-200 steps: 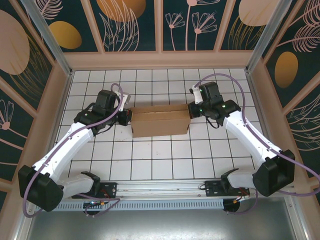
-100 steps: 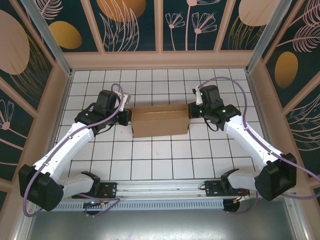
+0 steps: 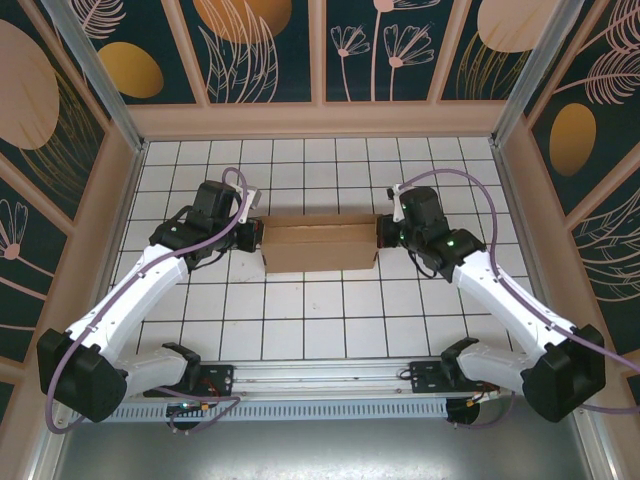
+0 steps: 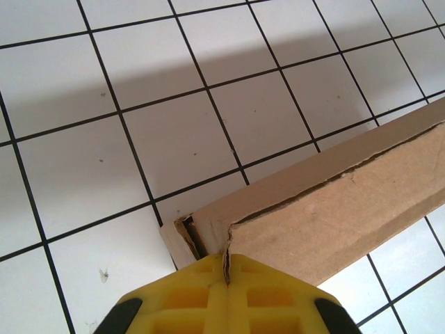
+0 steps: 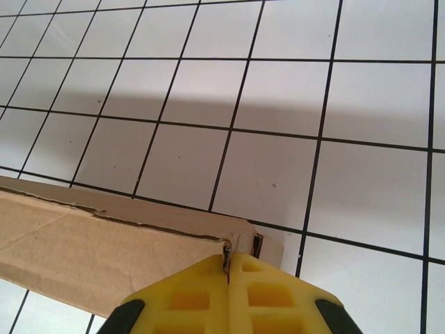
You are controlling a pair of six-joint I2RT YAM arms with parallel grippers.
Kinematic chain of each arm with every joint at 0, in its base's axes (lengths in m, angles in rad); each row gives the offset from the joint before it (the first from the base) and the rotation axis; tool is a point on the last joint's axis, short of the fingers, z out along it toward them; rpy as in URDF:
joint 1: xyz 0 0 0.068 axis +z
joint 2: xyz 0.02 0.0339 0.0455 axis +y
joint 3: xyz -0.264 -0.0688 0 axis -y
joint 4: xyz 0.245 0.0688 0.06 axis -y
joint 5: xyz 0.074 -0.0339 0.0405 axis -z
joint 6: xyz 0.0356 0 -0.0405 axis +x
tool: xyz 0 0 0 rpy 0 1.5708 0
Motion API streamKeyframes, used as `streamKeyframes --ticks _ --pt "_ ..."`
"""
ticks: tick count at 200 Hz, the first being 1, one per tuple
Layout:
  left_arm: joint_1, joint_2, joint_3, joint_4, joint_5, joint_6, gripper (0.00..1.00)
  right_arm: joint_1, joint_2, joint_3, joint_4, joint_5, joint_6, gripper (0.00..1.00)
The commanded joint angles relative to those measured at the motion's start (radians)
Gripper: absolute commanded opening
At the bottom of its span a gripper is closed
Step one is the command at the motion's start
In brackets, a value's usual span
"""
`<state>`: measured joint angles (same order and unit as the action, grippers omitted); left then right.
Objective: Fold the paper box
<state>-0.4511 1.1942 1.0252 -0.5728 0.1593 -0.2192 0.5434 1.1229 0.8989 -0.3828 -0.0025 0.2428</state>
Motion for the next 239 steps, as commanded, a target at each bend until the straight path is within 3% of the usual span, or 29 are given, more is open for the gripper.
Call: streamKeyframes --ticks 1,124,174,239 --pt "-0.015 -0.005 0.026 0.009 0.019 -0.003 0.0 0.022 0.003 -0.055 -0.05 -0.01 0.0 0.0" --pt "-0.015 -0.001 0.061 -0.025 -0.034 0.011 0.0 0.054 -0.014 -0.119 0.009 0.051 0.078 0.0" --pt "-0.017 0.018 0.039 0.028 0.031 -0.07 0.0 0.062 0.0 -0.123 0.018 0.049 0.084 0.0" --pt "-0.061 0.037 -0.023 0.046 -0.019 -0.119 0.0 0.086 0.014 -0.107 0.014 0.072 0.101 0.0"
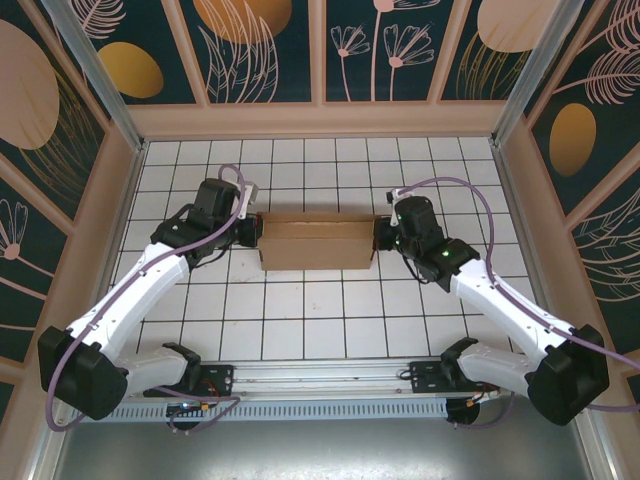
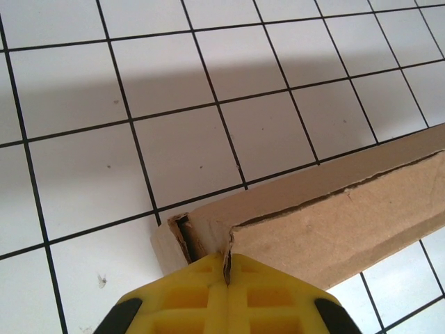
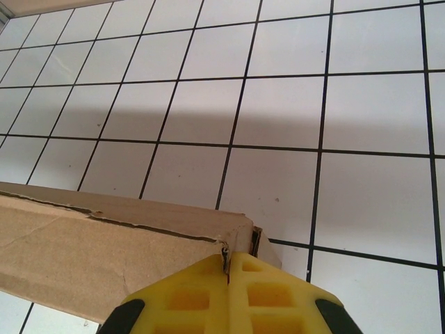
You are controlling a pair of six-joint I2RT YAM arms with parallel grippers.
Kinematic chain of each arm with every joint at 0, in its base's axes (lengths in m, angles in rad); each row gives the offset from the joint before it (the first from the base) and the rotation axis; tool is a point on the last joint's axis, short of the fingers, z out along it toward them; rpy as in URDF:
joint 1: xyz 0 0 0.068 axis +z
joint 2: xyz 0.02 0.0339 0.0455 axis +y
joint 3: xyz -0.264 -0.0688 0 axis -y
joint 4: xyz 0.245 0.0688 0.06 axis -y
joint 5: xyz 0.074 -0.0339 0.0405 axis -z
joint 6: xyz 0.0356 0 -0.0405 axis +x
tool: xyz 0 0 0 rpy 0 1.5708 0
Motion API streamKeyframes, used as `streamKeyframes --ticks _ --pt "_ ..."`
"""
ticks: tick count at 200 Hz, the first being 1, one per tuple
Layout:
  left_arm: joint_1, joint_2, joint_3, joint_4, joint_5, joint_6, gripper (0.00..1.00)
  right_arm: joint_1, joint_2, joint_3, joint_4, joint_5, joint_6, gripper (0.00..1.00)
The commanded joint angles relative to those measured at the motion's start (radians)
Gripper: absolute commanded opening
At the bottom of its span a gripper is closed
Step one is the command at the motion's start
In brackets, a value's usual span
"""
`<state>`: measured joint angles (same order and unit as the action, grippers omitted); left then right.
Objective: Fold the paper box
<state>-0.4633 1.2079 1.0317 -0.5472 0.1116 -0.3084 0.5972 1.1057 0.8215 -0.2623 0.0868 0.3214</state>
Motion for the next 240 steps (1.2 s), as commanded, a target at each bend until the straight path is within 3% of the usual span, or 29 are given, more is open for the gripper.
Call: streamKeyframes --ticks 1,108,197,240 --pt "-0.049 0.023 -0.03 0.019 0.026 -0.029 0.0 0.033 0.031 -0.029 -0.106 -0.015 0.022 0.0" --pt "-0.058 -0.018 -0.044 -0.024 -0.127 0.039 0.0 0.04 0.023 -0.041 -0.104 0.016 -0.003 0.0" --pt "-0.076 -0.069 -0.152 0.108 -0.036 -0.066 0.0 0.052 -0.002 -0.06 -0.093 0.02 0.036 0.0" --pt "-0.092 -0.078 -0.189 0.114 -0.063 -0.08 0.0 0.076 -0.046 -0.12 -0.05 0.063 0.056 0.0"
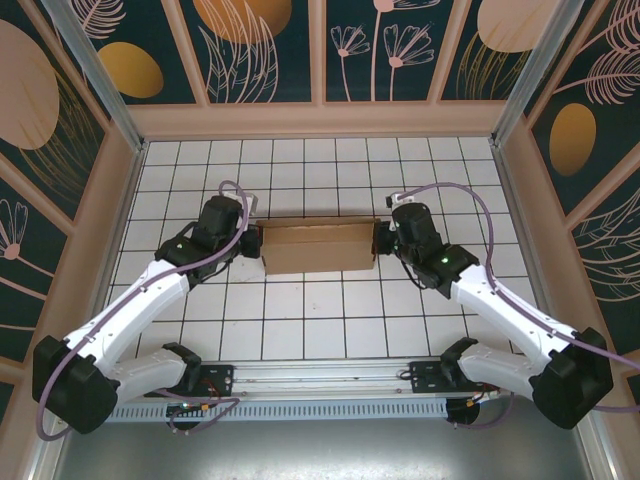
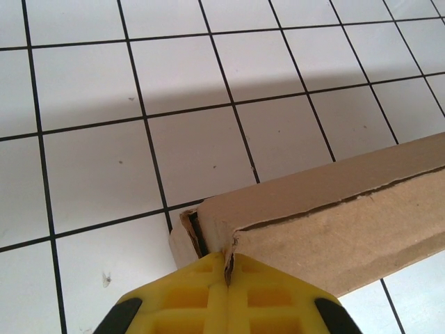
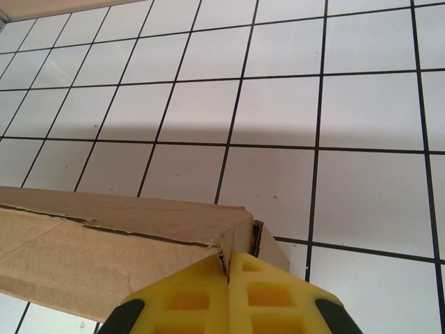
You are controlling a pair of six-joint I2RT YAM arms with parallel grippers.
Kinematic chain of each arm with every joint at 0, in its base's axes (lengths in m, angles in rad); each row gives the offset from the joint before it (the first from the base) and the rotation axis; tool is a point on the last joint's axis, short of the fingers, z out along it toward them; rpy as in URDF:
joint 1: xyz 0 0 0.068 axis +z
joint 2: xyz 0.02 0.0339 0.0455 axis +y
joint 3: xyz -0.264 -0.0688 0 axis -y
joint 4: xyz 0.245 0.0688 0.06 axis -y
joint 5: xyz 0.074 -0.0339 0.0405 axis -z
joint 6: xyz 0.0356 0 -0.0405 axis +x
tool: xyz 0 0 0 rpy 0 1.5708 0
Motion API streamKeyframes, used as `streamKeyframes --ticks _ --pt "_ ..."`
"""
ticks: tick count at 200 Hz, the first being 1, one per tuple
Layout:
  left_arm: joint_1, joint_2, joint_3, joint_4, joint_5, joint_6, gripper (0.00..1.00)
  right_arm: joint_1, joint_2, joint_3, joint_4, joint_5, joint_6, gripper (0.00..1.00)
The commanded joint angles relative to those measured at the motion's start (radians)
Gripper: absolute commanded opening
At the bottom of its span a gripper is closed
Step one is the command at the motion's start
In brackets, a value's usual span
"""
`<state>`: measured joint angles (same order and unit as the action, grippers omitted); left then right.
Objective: Fold the paper box
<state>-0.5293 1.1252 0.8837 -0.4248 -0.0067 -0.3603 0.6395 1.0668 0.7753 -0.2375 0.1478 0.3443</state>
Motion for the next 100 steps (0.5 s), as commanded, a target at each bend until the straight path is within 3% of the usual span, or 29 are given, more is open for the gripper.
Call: streamKeyframes --ticks 1,100 --pt "-0.026 0.003 -0.042 -0.008 0.055 -0.028 0.0 0.035 -0.009 -0.076 -0.073 0.004 0.035 0.0" --pt "-0.067 -0.022 -0.214 0.103 0.02 -0.102 0.0 0.039 -0.11 -0.298 0.145 0.036 0.036 0.0"
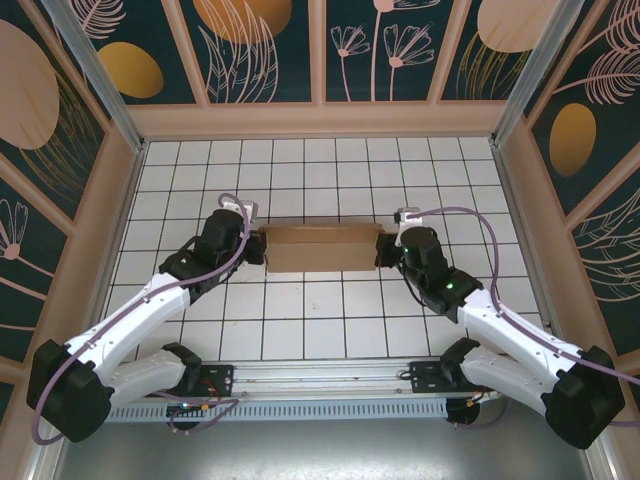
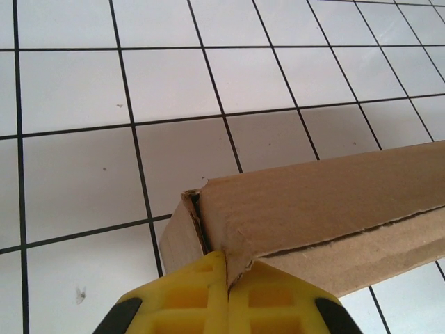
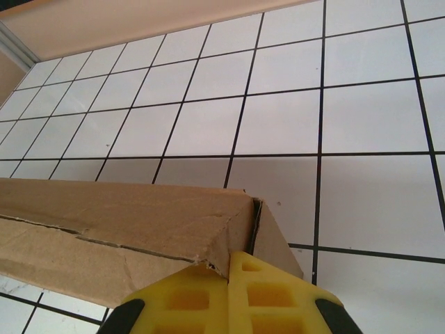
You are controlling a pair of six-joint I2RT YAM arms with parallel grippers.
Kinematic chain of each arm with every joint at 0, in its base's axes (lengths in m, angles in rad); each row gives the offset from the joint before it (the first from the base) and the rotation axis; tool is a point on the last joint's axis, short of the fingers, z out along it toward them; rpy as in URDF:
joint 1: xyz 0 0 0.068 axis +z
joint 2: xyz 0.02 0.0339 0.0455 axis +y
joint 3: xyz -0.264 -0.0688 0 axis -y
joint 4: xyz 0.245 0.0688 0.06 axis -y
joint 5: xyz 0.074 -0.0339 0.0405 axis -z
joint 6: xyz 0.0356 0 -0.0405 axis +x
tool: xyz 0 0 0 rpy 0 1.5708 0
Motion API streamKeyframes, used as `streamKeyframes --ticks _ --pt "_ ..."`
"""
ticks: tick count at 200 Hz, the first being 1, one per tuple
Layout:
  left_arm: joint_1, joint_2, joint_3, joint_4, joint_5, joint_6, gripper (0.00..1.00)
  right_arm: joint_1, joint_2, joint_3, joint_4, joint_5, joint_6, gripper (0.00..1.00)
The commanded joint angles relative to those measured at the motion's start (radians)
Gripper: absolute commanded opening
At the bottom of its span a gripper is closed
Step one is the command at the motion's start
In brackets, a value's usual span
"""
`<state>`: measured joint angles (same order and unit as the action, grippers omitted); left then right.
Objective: Fold the paper box
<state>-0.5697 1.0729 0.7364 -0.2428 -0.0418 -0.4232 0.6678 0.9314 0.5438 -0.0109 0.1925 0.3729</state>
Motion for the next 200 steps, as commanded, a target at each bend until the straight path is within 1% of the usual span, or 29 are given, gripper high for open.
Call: streamKeyframes --ticks 1,19,49,83,106,120,128,153,159,162,173,185,200 --pt "-0.027 0.03 -0.069 -0.079 0.054 -0.039 0.0 0.011 0.027 -0.067 -0.08 -0.008 0.007 0.0" --pt "-0.026 0.028 -0.072 -0.079 0.048 -0.036 0.0 0.012 0.04 -0.062 -0.078 -0.009 -0.007 0.03" --pt "-0.028 0.029 -0.065 -0.08 0.047 -0.014 0.0 0.012 0.033 -0.02 -0.093 -0.03 -0.045 0.18" --pt "-0.028 0.046 -0.042 -0.099 0.05 0.016 0.0 0.009 -0.005 0.051 -0.108 -0.093 -0.094 0.36" --pt "-0.028 0.051 -0.031 -0.111 0.05 0.037 0.0 0.003 -0.024 0.101 -0.119 -0.133 -0.121 0.43" --pt "-0.028 0.058 -0.019 -0.123 0.044 0.045 0.0 -0.011 -0.029 0.128 -0.126 -0.169 -0.129 0.5" --pt "-0.028 0.062 -0.013 -0.13 0.043 0.049 0.0 -0.024 -0.031 0.138 -0.128 -0.172 -0.127 0.51" --pt "-0.029 0.073 -0.004 -0.139 0.034 0.058 0.0 -0.112 -0.037 0.159 -0.115 -0.308 -0.077 0.54" --pt "-0.028 0.074 -0.005 -0.141 0.034 0.061 0.0 -0.115 -0.038 0.16 -0.109 -0.336 -0.059 0.54" --pt "-0.028 0.074 -0.005 -0.141 0.034 0.062 0.0 -0.151 -0.038 0.161 -0.103 -0.356 -0.045 0.54" --pt "-0.028 0.075 -0.003 -0.142 0.031 0.064 0.0 -0.186 -0.035 0.163 -0.086 -0.406 -0.015 0.54" --pt "-0.028 0.074 -0.003 -0.142 0.03 0.065 0.0 -0.206 -0.03 0.163 -0.064 -0.451 0.009 0.54" --pt "-0.029 0.074 0.0 -0.144 0.03 0.068 0.0 -0.215 -0.011 0.172 -0.053 -0.465 0.034 0.54"
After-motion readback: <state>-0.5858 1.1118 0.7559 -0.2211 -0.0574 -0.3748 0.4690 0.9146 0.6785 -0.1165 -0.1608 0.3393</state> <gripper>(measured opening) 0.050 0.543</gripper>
